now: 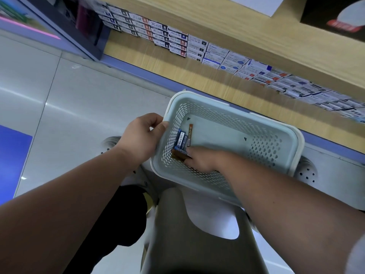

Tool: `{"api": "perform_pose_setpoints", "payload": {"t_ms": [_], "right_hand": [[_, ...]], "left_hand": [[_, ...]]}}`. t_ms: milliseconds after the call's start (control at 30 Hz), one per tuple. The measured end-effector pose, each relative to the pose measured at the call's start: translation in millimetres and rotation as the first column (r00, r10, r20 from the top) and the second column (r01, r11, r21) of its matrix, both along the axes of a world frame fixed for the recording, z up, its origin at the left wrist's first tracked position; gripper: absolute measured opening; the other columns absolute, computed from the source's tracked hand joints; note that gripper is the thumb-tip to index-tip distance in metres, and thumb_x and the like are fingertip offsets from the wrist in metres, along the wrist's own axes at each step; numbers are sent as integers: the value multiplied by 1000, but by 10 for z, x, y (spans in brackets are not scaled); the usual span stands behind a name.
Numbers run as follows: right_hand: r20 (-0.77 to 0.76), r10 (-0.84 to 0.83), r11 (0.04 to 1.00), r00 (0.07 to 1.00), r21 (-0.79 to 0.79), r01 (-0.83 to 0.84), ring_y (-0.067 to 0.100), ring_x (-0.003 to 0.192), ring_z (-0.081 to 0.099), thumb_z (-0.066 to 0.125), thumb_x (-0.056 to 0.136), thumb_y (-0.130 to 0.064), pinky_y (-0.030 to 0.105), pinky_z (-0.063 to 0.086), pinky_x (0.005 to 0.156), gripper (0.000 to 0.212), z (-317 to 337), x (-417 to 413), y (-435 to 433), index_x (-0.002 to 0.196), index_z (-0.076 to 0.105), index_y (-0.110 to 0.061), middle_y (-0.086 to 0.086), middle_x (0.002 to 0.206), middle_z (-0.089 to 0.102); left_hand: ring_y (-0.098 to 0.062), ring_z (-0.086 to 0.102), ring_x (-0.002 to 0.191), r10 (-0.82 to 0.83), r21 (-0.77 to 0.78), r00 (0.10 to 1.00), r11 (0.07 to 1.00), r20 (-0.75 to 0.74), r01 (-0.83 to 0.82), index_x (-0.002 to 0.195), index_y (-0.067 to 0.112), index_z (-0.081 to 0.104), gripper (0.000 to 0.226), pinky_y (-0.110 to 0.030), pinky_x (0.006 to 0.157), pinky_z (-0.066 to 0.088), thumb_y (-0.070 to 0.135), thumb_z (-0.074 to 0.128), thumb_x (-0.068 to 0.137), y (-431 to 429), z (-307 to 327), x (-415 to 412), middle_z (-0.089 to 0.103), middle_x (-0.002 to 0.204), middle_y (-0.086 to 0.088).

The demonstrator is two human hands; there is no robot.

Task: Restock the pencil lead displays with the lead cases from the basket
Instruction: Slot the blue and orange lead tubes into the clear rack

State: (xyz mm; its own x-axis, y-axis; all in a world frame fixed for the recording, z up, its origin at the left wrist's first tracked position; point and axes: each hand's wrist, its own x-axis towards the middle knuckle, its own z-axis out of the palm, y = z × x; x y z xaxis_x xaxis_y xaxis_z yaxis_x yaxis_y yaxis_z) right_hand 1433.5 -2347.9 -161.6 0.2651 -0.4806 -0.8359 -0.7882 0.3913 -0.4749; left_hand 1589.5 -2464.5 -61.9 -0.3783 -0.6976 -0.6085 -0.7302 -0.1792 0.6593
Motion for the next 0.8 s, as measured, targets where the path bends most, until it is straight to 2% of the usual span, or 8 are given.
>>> {"api": "perform_pose_setpoints", "payload": {"t_ms": [167, 267, 367, 433, 533, 633, 700, 800], "right_hand": [[8, -64, 998, 998, -8, 64, 27, 104, 57, 48, 104, -33, 37, 48, 93, 29, 17, -34, 48, 120, 55, -11, 11, 121, 60], [40, -243, 970, 969, 8, 243, 24, 93, 57, 50, 105, -28, 30, 41, 76, 15, 50, -140, 124, 110, 54, -15, 10, 108, 62], [55, -629, 777, 776, 74, 625, 17, 76, 58, 50, 105, -21, 29, 44, 64, 7, 98, -227, 154, 110, 53, -17, 10, 94, 64], [15, -788, 614, 615, 84, 785, 19, 81, 64, 48, 105, -18, 36, 53, 71, 6, 63, -217, 116, 111, 51, -18, 11, 98, 66], [-65, -818, 569, 572, 55, 820, 28, 93, 68, 51, 102, -13, 44, 57, 86, 9, -46, -113, 4, 111, 52, -13, 15, 106, 66], [-167, -767, 624, 620, 31, 780, 26, 91, 59, 54, 98, -8, 35, 49, 71, 18, -84, -15, -106, 115, 49, -6, 12, 106, 60], [-201, -761, 625, 617, 25, 780, 27, 94, 55, 52, 98, -5, 33, 42, 73, 30, -79, 34, -140, 127, 46, -3, 15, 114, 58], [-195, -772, 613, 604, 18, 790, 31, 109, 58, 49, 101, -6, 33, 42, 79, 46, -88, 112, -156, 144, 35, -2, 17, 130, 57]], "left_hand": [[-11, 51, 57, -36, 1, 999, 999, 8, 36, 80, 22, 63, 22, -28, 61, 45, 32, 57, 99, 23, -2, -23, 56, 61, 12], [-7, 51, 49, -43, 15, 999, 999, 6, 43, 76, 23, 60, 25, -24, 54, 43, 31, 57, 99, 32, 6, -24, 56, 53, 15], [-11, 53, 48, -23, 40, 1000, 999, -15, 24, 76, 21, 58, 26, -22, 49, 45, 30, 57, 100, 69, 10, -23, 56, 53, 10], [-15, 55, 49, -20, 59, 999, 998, -28, 21, 77, 18, 57, 26, -21, 50, 45, 30, 55, 100, 97, 11, -26, 57, 55, 6], [-18, 57, 50, -23, 85, 999, 996, -38, 26, 79, 16, 56, 26, -26, 54, 46, 30, 54, 101, 113, 2, -33, 59, 56, 1], [-19, 57, 51, -33, 89, 999, 995, -35, 36, 79, 16, 56, 26, -30, 58, 47, 30, 54, 101, 107, -25, -20, 59, 56, -1], [-20, 58, 51, -45, 81, 998, 996, -32, 48, 80, 15, 55, 26, -30, 59, 47, 31, 53, 101, 107, -29, -19, 59, 57, -3], [-20, 57, 51, -58, 76, 998, 995, -33, 60, 84, 11, 55, 27, -30, 58, 47, 31, 52, 101, 105, -29, -20, 60, 59, -8]]}}
